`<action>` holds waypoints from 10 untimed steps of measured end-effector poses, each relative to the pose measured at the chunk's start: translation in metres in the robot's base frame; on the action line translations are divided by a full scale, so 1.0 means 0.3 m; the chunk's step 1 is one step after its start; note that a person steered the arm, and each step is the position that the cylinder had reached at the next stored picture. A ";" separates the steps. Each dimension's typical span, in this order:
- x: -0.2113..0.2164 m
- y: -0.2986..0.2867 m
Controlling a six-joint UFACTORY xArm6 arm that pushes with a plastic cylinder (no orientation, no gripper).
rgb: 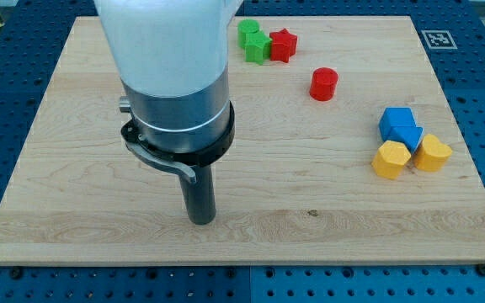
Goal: Move the red circle into the group blocks
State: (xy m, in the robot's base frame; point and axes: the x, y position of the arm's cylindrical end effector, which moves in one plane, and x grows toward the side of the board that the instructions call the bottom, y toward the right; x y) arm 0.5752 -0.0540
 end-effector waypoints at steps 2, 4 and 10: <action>0.004 0.005; 0.031 0.019; -0.216 0.374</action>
State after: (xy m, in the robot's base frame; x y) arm 0.5103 0.0583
